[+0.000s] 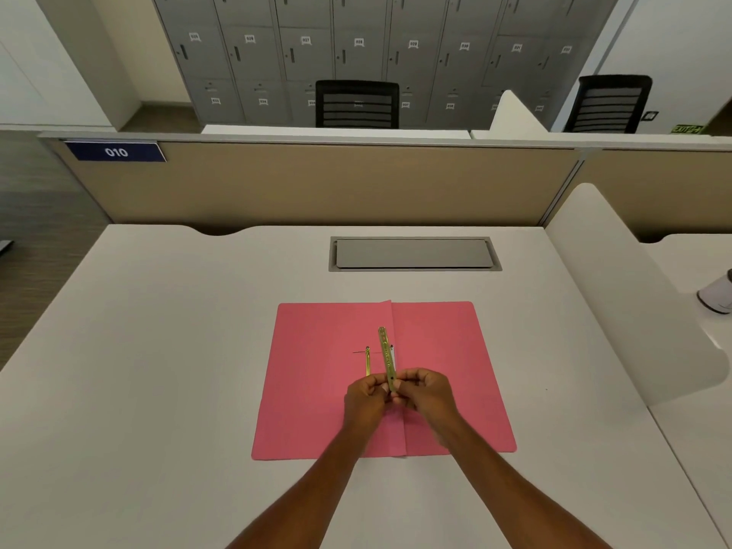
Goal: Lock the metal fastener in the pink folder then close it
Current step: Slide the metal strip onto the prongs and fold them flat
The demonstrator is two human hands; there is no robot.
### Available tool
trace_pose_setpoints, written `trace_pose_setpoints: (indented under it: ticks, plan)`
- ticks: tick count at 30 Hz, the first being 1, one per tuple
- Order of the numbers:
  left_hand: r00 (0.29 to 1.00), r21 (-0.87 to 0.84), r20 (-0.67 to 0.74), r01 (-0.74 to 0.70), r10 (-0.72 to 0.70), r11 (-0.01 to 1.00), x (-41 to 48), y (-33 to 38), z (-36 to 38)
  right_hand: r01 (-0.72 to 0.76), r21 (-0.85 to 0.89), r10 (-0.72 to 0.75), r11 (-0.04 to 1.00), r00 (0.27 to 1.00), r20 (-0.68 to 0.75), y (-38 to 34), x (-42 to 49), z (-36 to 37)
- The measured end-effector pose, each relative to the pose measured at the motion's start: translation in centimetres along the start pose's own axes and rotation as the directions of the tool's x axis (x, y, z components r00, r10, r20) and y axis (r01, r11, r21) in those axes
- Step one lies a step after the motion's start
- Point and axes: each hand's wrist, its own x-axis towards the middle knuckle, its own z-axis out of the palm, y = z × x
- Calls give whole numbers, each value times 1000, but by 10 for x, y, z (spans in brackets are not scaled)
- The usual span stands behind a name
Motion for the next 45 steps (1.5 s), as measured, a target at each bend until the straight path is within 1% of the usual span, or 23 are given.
trace_pose_setpoints:
  ticks: [4, 7, 12, 17, 22, 27, 29, 34, 38, 40, 45]
  plan:
    - [1000, 39, 6, -22, 22, 999, 0, 2, -3, -5, -4, 5, 1000, 1000, 15, 3, 0, 1]
    - [999, 47, 5, -37, 37, 998, 1, 2, -5, -19, 2, 19, 1000, 1000, 1, 7, 0, 1]
    - [999, 8, 38, -10, 9, 1000, 4, -1, -5, -51, 19, 52, 999, 998, -28, 11, 2, 4]
    - [998, -9, 60, 3, -3, 1000, 6, -3, -4, -48, 31, 51, 998, 995, -82, 10, 3, 9]
    - [997, -40, 72, 8, -6, 999, 6, -3, -3, -62, 10, 63, 998, 990, -123, 10, 4, 7]
    - [993, -22, 113, 21, -18, 1000, 6, -3, -4, -85, -18, 82, 996, 986, -145, 10, 4, 8]
    - [995, 0, 96, 22, -22, 1000, 7, -3, -5, -98, 1, 97, 995, 984, -152, 11, 4, 11]
    - [1000, 111, -20, -16, 19, 994, 12, 2, -9, -129, 75, 139, 989, 978, -153, 17, 5, 18]
    - [998, 106, -64, 1, 6, 994, 23, 20, -11, -139, 77, 150, 987, 975, -162, 19, 6, 19]
    - [999, 114, -43, 15, -10, 993, 28, 32, -11, -142, 80, 154, 987, 974, -167, 19, 6, 19]
    - [996, 102, 77, 29, -37, 994, 37, 54, -8, -145, 91, 159, 985, 971, -177, 18, 6, 19]
